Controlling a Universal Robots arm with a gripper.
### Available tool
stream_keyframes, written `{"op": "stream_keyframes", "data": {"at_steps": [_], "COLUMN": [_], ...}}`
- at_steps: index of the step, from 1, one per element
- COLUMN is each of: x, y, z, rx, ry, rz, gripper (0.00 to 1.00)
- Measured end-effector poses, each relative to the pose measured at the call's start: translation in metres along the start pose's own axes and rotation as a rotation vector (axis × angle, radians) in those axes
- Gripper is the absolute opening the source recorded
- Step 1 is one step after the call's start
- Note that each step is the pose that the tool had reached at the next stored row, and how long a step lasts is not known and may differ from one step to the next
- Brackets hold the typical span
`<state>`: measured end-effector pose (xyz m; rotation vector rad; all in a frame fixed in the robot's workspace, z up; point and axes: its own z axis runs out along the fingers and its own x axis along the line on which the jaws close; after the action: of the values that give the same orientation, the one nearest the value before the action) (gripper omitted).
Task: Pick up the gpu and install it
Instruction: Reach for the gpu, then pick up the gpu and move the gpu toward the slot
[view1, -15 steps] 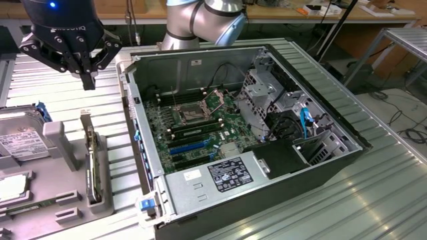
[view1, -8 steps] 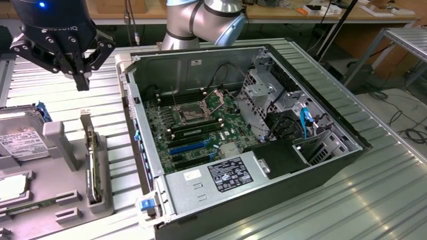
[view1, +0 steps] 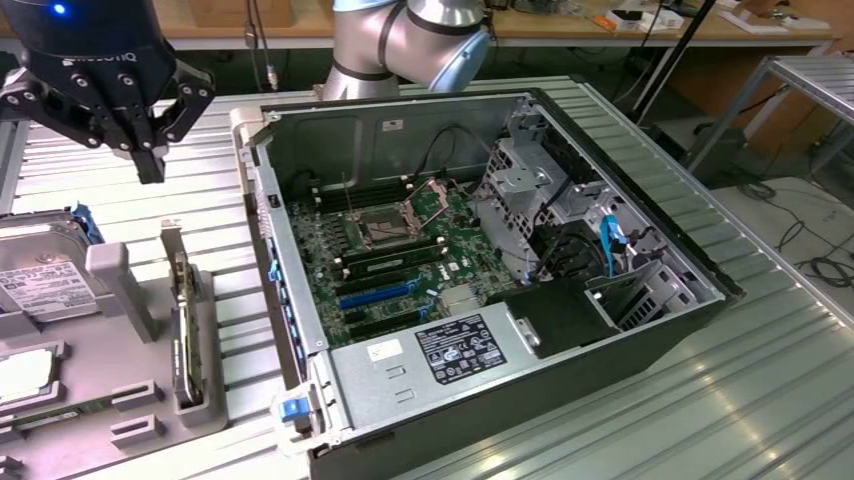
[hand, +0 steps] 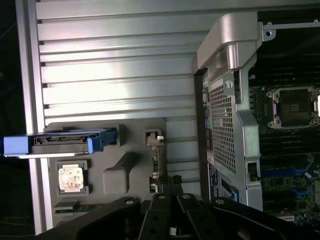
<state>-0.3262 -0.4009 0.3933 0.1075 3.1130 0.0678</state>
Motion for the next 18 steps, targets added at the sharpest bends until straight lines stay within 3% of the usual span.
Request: {"op": "stream_keyframes", "data": {"at_steps": [9,18], "x": [0.013,0.014], "y": [-0.0008,-0.0009], "z": [-0.0004,-0.0004], "rx": [0.0,0.0], "ry": [0.0001,0.0], "rz": [0.0,0.0], "gripper": [0.11,0.11]}}
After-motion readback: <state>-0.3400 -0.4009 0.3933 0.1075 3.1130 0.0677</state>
